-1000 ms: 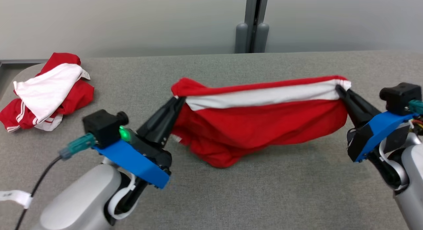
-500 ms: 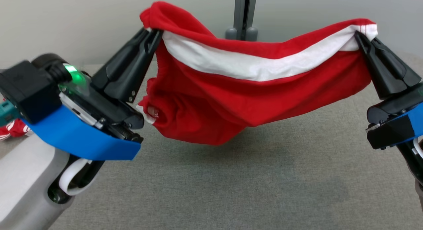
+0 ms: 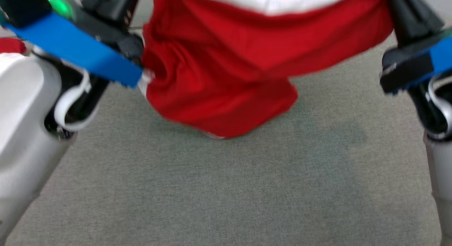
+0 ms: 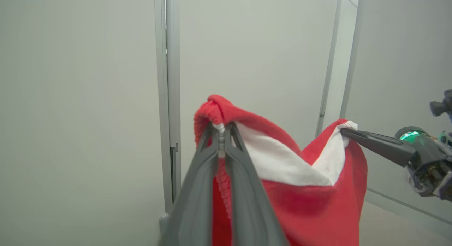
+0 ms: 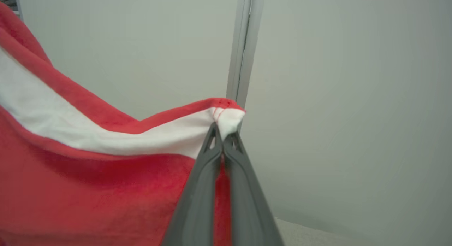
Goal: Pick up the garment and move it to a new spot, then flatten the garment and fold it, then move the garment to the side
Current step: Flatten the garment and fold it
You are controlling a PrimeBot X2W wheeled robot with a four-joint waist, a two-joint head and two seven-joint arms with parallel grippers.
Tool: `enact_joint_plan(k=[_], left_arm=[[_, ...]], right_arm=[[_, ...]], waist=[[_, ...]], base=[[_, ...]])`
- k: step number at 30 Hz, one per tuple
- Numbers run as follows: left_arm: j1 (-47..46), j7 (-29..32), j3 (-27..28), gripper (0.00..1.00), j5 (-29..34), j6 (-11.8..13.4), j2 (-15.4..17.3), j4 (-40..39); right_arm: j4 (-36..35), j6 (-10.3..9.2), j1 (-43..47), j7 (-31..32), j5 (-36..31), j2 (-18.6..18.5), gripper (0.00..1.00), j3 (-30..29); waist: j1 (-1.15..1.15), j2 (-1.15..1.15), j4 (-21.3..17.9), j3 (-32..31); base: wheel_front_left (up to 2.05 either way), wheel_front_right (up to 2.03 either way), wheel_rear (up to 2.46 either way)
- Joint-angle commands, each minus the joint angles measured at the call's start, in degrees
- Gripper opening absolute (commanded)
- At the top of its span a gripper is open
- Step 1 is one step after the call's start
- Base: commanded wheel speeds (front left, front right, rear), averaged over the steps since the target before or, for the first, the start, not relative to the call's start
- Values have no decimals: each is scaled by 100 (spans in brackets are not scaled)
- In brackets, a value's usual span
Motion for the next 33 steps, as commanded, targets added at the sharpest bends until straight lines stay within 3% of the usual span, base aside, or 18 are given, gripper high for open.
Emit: enact_joint_plan(k=[1,7,12,22,29,33], left_arm=[[-298,-94,101,0,76,-38,-114,270],[-1080,-533,289,0,213,-151,-557,1205],[-1096,-856,256,0,251,-253,-775,1536],[424,-1214,25,0,334,-386,-638,1338],[1961,-1258,162,0,559,-147,-441,617],[2732,-1256,368,0,714,-11,-495,125]], right_arm=[[281,1,-390,-162,-85,126,0,-66],[1151,1,-1525,-919,-527,507,0,-256],[1509,1,-1677,-1506,-887,734,0,-372],[1649,1,-57,-2133,-805,818,0,240],[1165,1,1280,-2201,-770,856,0,288],[771,1,1875,-2136,-837,975,0,130]], waist=[[0,0,-34,96],[0,0,-196,392],[0,0,-239,628],[0,0,-221,736],[0,0,-150,542],[0,0,-90,377]], base=[[0,0,0],[0,0,0],[0,0,0],[0,0,0],[0,0,0],[0,0,0]])
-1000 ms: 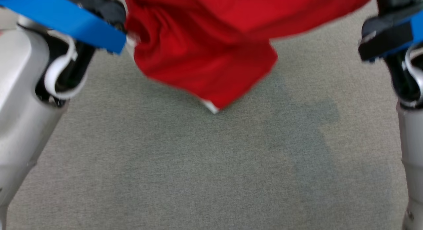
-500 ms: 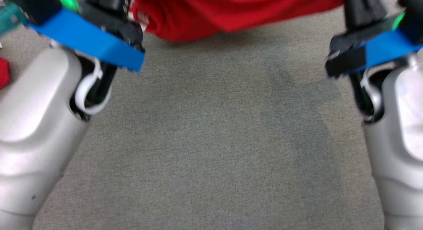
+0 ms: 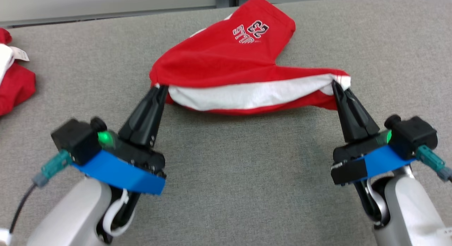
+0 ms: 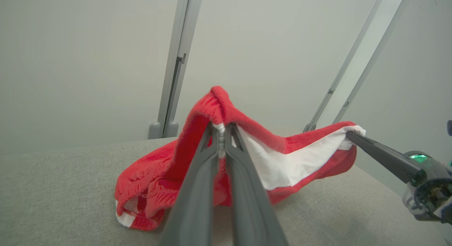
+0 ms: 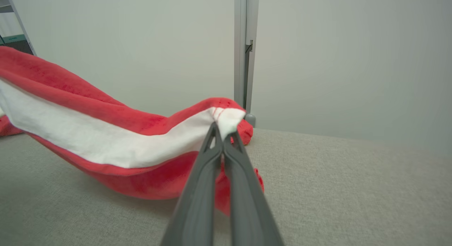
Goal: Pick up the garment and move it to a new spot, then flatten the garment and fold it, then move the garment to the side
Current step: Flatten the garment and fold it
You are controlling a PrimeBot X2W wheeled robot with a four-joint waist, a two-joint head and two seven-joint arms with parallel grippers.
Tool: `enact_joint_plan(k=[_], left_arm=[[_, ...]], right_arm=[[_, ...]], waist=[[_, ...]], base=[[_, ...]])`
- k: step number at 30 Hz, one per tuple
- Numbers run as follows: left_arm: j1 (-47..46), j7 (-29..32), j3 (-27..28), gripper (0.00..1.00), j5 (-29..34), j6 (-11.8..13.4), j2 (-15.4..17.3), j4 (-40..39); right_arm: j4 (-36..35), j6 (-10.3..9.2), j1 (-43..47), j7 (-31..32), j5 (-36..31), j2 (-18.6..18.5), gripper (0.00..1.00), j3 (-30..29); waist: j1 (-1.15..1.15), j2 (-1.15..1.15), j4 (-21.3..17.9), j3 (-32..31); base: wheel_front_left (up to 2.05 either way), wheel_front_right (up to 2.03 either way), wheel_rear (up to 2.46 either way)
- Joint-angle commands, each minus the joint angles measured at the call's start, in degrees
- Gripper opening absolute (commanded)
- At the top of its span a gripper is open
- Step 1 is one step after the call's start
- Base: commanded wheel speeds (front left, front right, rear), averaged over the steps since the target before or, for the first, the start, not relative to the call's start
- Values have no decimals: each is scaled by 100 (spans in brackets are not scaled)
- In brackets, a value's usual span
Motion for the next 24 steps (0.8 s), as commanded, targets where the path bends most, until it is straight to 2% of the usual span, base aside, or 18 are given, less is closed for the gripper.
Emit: enact_joint_plan(k=[1,9,17,21,24], left_arm=[[345,-27,115,0,108,91,-24,-207],[1654,-28,465,0,410,351,-253,-947],[2420,52,314,0,518,498,-80,-1511],[2623,185,217,0,381,569,-132,-1581],[2597,355,72,0,227,538,-293,-1344]], right_arm=[[-202,1,315,36,-29,74,0,-65],[-1055,1,1436,381,111,282,0,-303],[-2265,1,2337,788,103,400,0,-726],[-2501,1,2480,1053,13,425,0,-913],[-2429,1,2216,1156,46,393,0,-984]], waist=[[0,0,13,-102],[0,0,25,-610],[0,0,35,-836],[0,0,155,-738],[0,0,296,-597]], base=[[0,0,0],[0,0,0],[0,0,0],[0,0,0],[0,0,0]])
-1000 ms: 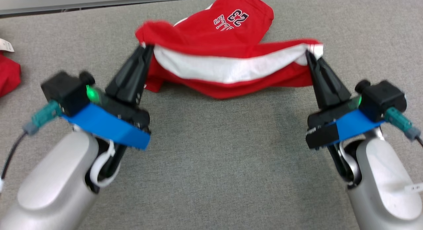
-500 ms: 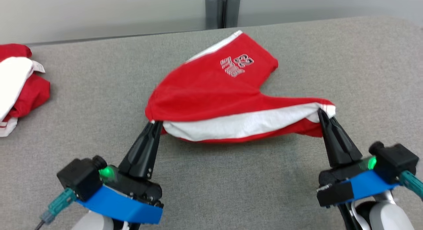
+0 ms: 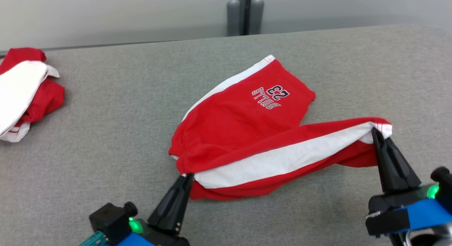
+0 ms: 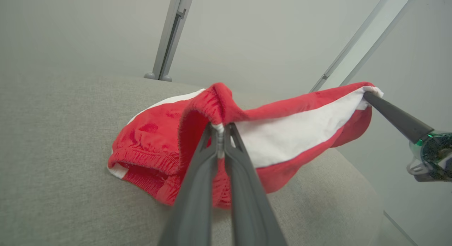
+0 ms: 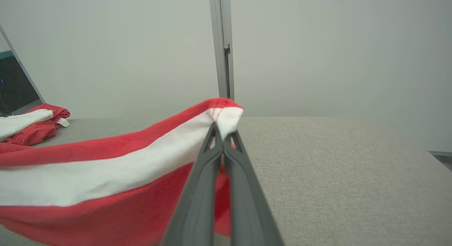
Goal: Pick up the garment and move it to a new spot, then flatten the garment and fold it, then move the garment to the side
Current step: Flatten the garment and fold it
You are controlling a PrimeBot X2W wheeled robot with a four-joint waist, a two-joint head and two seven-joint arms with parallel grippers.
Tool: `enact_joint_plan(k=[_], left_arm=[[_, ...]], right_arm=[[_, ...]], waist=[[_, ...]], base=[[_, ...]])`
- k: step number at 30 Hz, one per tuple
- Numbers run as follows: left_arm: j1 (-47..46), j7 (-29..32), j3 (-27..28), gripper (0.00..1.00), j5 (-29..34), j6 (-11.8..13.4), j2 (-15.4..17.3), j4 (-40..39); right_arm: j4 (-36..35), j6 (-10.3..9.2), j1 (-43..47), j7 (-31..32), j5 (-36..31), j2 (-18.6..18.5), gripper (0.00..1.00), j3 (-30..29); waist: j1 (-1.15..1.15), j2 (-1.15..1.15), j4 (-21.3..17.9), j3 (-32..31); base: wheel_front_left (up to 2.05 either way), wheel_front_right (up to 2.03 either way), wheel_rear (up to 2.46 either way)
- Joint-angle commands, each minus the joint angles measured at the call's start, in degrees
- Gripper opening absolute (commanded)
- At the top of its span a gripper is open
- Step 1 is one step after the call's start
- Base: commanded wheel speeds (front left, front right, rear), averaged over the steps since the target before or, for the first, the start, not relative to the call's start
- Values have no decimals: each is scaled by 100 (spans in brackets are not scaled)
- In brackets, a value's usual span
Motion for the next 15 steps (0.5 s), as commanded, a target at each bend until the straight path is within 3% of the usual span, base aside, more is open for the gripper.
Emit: enact_joint_plan(k=[1,8,15], left_arm=[[-74,95,-68,0,-180,-42,-178,224],[-594,318,-80,0,-556,-151,-692,933],[-1565,719,29,0,-993,-323,-1218,1725]], right_arm=[[122,1,-318,80,-68,-116,0,-45],[973,1,-1373,370,168,-516,0,-6],[2406,1,-2936,676,326,-1182,0,174]], waist=[[1,0,169,172],[1,0,554,504],[1,0,1010,858]], base=[[0,0,0],[0,0,0],[0,0,0]])
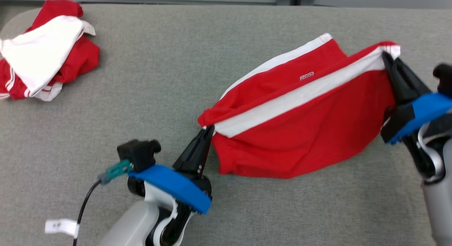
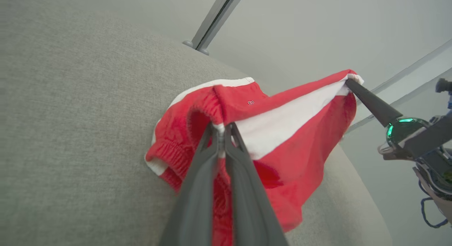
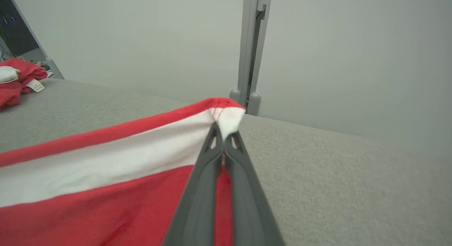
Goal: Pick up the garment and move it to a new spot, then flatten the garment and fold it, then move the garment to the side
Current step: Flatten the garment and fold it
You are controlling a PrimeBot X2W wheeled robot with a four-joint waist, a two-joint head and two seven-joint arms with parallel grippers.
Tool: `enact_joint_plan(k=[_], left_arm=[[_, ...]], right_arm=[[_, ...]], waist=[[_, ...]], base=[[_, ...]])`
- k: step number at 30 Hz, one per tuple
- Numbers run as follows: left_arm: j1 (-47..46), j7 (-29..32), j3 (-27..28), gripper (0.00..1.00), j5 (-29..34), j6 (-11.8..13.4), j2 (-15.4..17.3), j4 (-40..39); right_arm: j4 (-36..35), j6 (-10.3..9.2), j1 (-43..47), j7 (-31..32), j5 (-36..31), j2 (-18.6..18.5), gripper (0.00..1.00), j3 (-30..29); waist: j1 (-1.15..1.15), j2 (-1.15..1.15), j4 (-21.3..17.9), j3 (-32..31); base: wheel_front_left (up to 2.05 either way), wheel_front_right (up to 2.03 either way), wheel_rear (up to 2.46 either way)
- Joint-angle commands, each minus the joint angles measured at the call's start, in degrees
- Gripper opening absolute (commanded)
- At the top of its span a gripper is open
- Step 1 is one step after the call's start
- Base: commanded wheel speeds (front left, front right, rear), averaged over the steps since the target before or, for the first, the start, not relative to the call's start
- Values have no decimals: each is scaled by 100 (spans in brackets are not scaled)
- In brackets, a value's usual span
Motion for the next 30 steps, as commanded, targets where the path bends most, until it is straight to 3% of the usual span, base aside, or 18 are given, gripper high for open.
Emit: enact_joint_plan(k=[1,8,16,18,19,20,21,30], left_arm=[[-269,70,48,0,-49,-17,-88,158],[-965,423,88,0,-277,98,-499,976],[-1490,397,76,0,-181,94,-705,1540],[-1559,341,95,0,-151,115,-724,1592],[-1576,296,105,27,-127,133,-729,1609],[-1587,256,101,85,-105,131,-732,1624],[-1587,228,90,100,-93,134,-738,1642],[-1241,-84,48,100,131,168,-509,1339]], right_arm=[[264,1,-318,40,23,-116,0,68],[1845,1,-1586,151,130,-281,0,483],[3399,1,-2616,-140,70,-253,0,798],[3674,1,-2773,-258,65,-222,40,869],[3794,1,-2836,-314,61,-202,94,906],[3911,1,-2904,-373,49,-186,100,961],[4011,1,-2963,-458,29,-174,100,1019],[4620,1,-3189,-1009,259,-206,100,1631]], waist=[[0,0,217,212],[0,0,429,482],[0,0,493,645],[0,0,490,649],[0,0,487,648],[0,0,484,647],[0,0,478,642],[0,0,464,391]], base=[[0,0,0],[0,0,0],[0,0,0],[0,0,0],[0,0,0],[0,0,0],[0,0,0],[0,0,0]])
